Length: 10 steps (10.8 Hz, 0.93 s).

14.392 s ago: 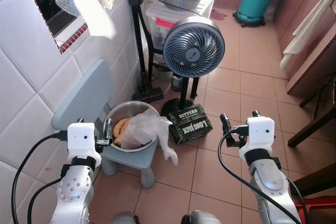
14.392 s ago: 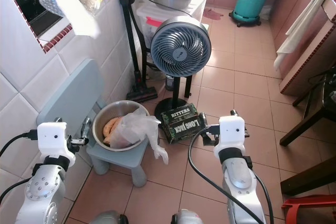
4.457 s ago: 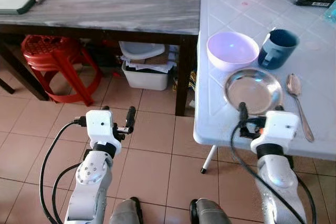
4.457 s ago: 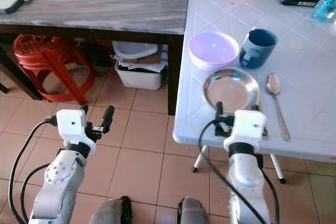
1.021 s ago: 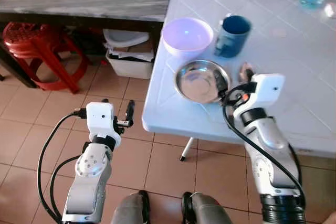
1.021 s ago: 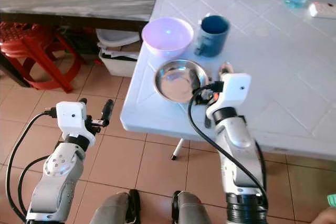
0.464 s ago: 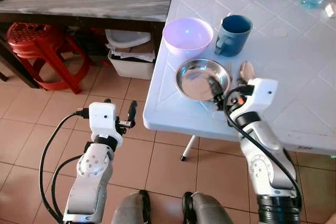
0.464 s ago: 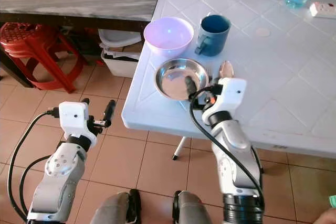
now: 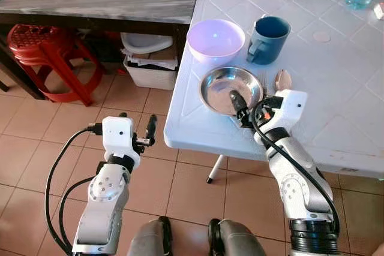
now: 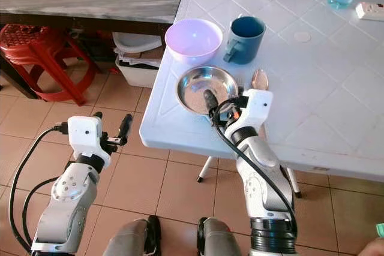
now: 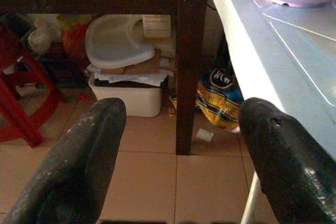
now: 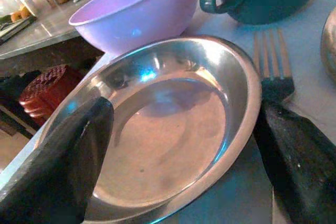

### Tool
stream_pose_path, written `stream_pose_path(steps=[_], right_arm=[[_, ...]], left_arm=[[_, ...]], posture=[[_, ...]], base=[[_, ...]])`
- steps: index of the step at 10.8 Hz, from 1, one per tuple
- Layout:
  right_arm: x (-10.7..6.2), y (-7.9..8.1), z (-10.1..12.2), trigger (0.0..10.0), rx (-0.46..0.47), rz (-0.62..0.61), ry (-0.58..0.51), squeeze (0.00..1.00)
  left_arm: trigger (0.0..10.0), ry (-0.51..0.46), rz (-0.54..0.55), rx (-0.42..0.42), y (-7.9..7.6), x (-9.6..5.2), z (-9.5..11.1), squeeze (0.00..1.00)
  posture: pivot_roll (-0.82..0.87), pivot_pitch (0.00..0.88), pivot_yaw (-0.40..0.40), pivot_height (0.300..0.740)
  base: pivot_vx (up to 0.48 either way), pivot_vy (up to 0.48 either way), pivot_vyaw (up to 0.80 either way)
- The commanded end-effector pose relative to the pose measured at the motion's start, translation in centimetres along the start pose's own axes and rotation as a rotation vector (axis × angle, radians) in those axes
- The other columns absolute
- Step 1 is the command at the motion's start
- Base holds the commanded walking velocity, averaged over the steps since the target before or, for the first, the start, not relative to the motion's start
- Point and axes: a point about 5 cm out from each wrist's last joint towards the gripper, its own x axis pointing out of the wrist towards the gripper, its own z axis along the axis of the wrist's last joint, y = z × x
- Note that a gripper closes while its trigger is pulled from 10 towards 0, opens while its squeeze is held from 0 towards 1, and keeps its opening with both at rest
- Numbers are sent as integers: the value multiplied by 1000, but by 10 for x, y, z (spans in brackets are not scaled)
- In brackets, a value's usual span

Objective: Setting the table

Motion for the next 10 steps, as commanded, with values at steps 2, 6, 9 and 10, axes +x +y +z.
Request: stream_pose_path(steps=[2,6,9,10], right_arm=[[-2,3,-4,0,26,12,38,0],[0,2,-9,10000,40,-17,98,0],[2,2,-14,2353,53,-23,168,0],[2,2,-15,0,70,-33,193,0]], left_arm=[[10000,12,-3,16,1,-2,-1,0],[10000,13,-4,20,0,-3,-2,0],[10000,15,-8,21,-1,-4,-2,0],[10000,16,-9,22,-1,-4,-2,0]], posture=[[-54,209,47,740],[-51,209,43,740],[-51,214,39,740],[-50,215,38,740]], base=[[0,0,0],[0,0,0],[0,0,0],[0,0,0]])
